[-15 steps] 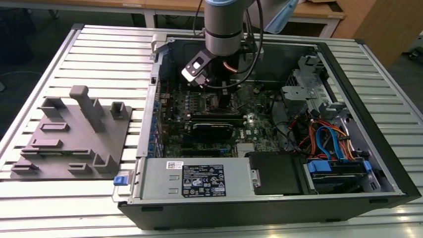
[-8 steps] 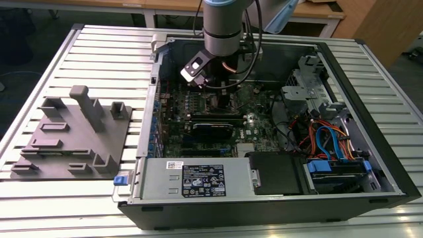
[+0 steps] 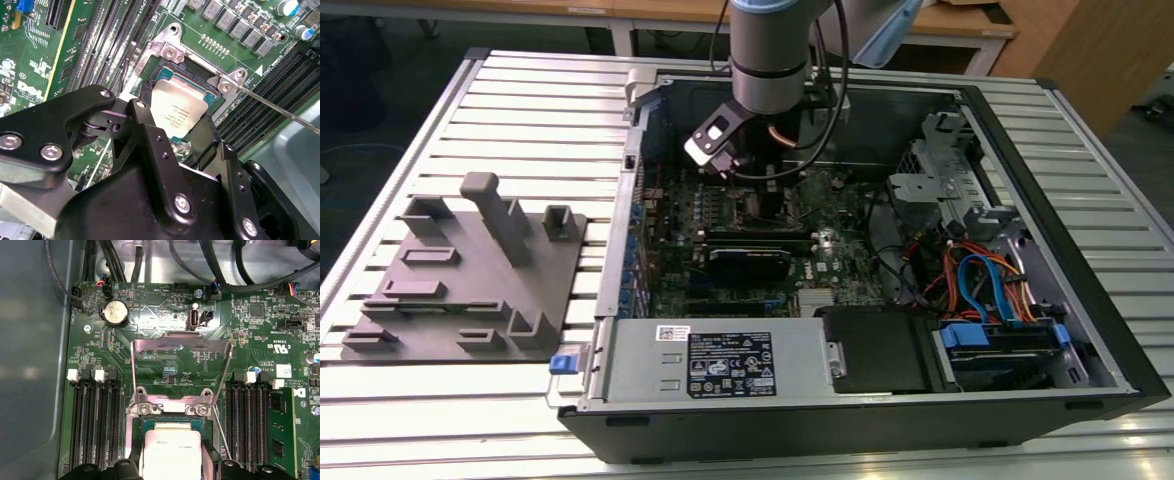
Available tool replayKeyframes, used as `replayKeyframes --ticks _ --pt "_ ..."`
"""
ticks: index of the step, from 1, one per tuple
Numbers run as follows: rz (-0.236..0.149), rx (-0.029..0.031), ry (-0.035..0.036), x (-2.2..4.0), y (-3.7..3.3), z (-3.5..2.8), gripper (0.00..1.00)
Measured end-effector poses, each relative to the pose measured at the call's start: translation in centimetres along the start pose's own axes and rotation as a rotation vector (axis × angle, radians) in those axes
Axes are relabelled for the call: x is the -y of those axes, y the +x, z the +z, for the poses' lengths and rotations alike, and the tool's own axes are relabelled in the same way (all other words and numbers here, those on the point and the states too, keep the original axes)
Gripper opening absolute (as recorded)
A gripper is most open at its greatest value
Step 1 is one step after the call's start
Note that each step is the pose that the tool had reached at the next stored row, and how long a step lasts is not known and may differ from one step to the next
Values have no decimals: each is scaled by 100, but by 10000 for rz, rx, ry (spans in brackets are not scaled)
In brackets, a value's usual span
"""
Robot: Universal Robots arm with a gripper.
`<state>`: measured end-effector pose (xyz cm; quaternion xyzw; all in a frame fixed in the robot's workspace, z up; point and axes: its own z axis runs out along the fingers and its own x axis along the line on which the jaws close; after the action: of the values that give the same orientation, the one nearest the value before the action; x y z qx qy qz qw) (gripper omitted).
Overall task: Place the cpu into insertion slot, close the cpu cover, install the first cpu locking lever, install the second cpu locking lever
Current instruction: 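Place the cpu into insertion slot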
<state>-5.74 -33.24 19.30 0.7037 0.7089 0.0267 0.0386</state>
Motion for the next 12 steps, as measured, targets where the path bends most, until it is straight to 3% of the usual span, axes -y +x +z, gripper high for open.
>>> replayKeyframes --ticks 12 --pt "-136 -20 -1 3 0 27 54"
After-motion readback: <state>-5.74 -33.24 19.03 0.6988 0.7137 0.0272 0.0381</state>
